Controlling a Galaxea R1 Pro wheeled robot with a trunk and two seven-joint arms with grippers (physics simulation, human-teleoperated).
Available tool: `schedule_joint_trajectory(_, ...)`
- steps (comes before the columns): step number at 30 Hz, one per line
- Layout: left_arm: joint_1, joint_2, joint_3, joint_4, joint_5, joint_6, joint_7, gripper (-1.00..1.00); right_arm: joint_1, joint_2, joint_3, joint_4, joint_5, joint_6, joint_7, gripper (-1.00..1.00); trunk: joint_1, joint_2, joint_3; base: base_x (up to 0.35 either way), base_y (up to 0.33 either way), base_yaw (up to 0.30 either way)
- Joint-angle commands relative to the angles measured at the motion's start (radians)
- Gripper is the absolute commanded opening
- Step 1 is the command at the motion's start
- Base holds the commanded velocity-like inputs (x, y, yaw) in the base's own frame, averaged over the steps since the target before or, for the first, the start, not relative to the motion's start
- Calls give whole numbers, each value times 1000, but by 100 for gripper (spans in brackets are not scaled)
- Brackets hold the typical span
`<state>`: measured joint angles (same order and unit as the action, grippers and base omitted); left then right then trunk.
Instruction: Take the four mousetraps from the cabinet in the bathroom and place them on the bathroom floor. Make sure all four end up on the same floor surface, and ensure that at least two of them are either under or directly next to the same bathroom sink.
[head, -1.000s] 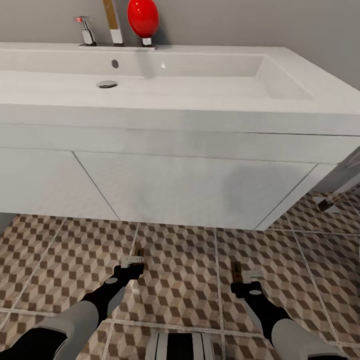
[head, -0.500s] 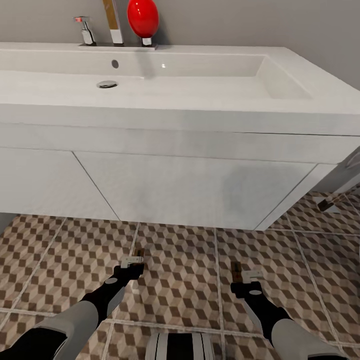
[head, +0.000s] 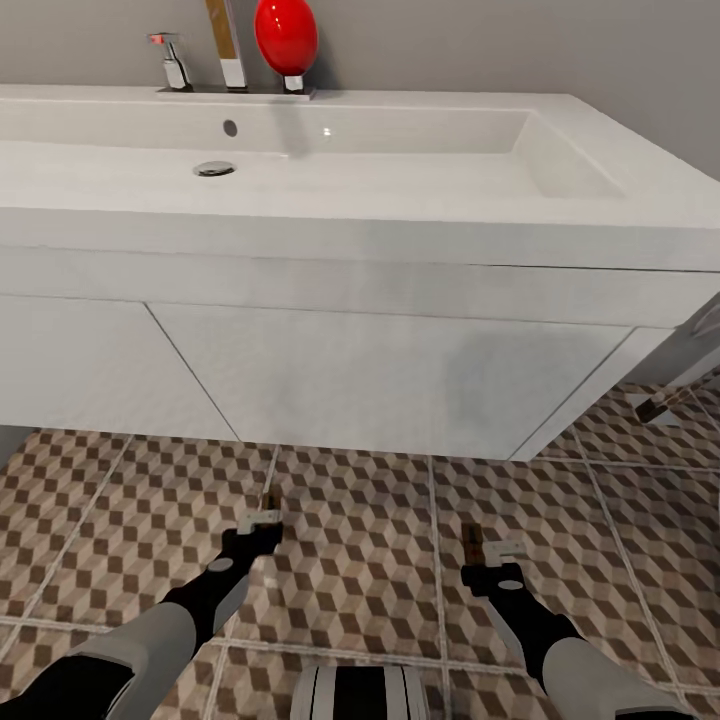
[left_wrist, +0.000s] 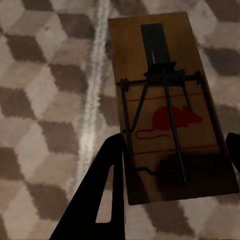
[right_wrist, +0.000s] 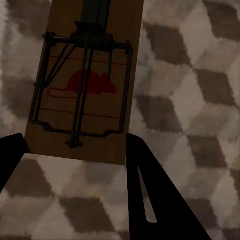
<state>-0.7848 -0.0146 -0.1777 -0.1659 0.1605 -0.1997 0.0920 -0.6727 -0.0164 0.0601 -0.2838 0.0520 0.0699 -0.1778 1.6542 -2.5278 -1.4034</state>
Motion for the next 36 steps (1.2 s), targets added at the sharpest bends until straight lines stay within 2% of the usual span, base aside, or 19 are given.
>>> schedule_joint_trajectory(1, -1, 0, -9, 4, 10, -36, 13, -100, 0, 0, 6, -2, 2, 6, -3, -100, 0, 0, -1, 0, 0, 0)
schedule_joint_trajectory(3, -1, 0, -9, 13, 14, -73, 21, -100, 0, 0, 6, -2, 2, 6, -3, -100, 0, 0, -1, 0, 0, 0)
schedule_joint_trajectory(8, -1, 0, -5, 30, 18, -91, 51, -100, 0, 0, 6, -2, 3, 5, -3, -100, 0, 0, -1, 0, 0, 0)
schedule_joint_trajectory(11, -1, -1, -5, 34, 18, -71, 73, -100, 0, 0, 6, -2, 3, 5, -3, -100, 0, 0, -1, 0, 0, 0)
schedule_joint_trajectory(15, -1, -2, -10, 35, 10, -8, 79, -100, 0, 0, 6, -2, 3, 1, -3, -100, 0, 0, -1, 0, 0, 0)
schedule_joint_trajectory(22, -1, 0, -12, 36, 6, 32, 53, -100, 0, 0, 6, -2, 4, -9, -3, -100, 0, 0, -1, 0, 0, 0)
schedule_joint_trajectory(27, -1, 1, -14, 33, 0, 60, -11, -100, 0, 0, 6, -2, 4, -10, -3, -100, 0, 0, -1, 0, 0, 0)
schedule_joint_trajectory(36, -1, -5, -13, 17, -57, 58, -26, -100, 0, 0, 6, -2, 4, -10, -3, -100, 0, 0, -1, 0, 0, 0)
